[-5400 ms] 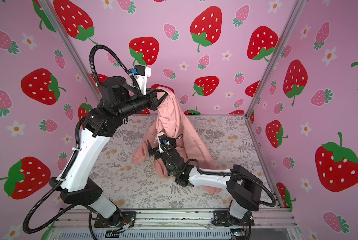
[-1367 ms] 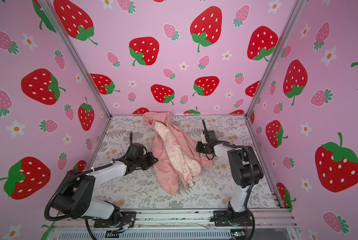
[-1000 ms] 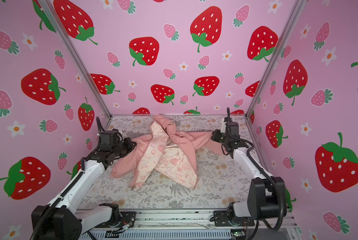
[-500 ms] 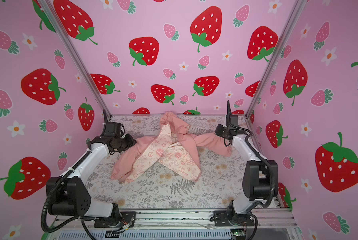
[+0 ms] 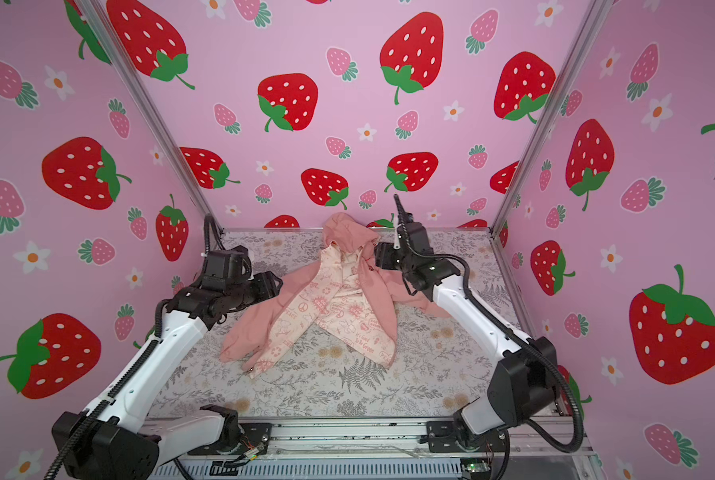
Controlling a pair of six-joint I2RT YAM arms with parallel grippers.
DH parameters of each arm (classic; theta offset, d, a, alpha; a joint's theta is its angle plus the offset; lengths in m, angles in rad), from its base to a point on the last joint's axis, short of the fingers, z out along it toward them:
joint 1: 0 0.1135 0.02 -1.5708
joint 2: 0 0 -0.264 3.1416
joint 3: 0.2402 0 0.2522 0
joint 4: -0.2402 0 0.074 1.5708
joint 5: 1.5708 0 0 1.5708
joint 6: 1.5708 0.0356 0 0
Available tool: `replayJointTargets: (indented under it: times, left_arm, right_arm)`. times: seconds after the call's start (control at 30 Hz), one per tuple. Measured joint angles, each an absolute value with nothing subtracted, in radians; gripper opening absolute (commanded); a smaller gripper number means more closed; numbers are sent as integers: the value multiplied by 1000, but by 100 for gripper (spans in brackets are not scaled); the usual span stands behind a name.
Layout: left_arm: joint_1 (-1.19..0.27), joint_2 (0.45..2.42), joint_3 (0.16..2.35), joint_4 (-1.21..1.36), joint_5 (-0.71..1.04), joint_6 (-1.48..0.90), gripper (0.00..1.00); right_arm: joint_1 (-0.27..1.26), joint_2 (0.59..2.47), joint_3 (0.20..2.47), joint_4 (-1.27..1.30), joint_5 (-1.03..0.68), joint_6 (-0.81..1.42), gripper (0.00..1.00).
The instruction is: Zip up the jacket
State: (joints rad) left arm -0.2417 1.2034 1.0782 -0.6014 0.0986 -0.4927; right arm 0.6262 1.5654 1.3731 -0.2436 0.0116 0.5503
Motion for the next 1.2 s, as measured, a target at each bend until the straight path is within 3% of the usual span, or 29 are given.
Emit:
replayJointTargets:
  times: [0.17, 0.37, 0.67, 0.93, 1.03, 1.1, 1.2]
  left_arm:
    - [-296, 1331, 971, -587, 70, -493, 70]
    - [-306, 1433, 981, -557, 16, -460, 70]
    - [-306, 1559, 1025, -513, -29, -393, 68]
    - [-319, 1618, 1074, -501, 5, -346, 33]
    - [-347, 1617, 1079, -501, 51, -334, 21]
    - [-366, 1616, 1083, -501, 93, -331, 17]
    - [-389, 1616, 1084, -496, 179, -327, 14]
  right_arm:
    - [738, 1838, 1520, -219, -19, 588, 69]
    - [765, 2098, 1703, -231, -93, 641, 65]
    - [745, 2257, 1899, -252, -123, 691, 65]
    - [678, 2385, 2022, -256, -151, 712, 61]
    - [655, 2445, 2067, -249, -180, 719, 46]
    - [640, 2474, 2077, -238, -208, 720, 43]
    - [623, 2495, 2077, -227, -253, 723, 45]
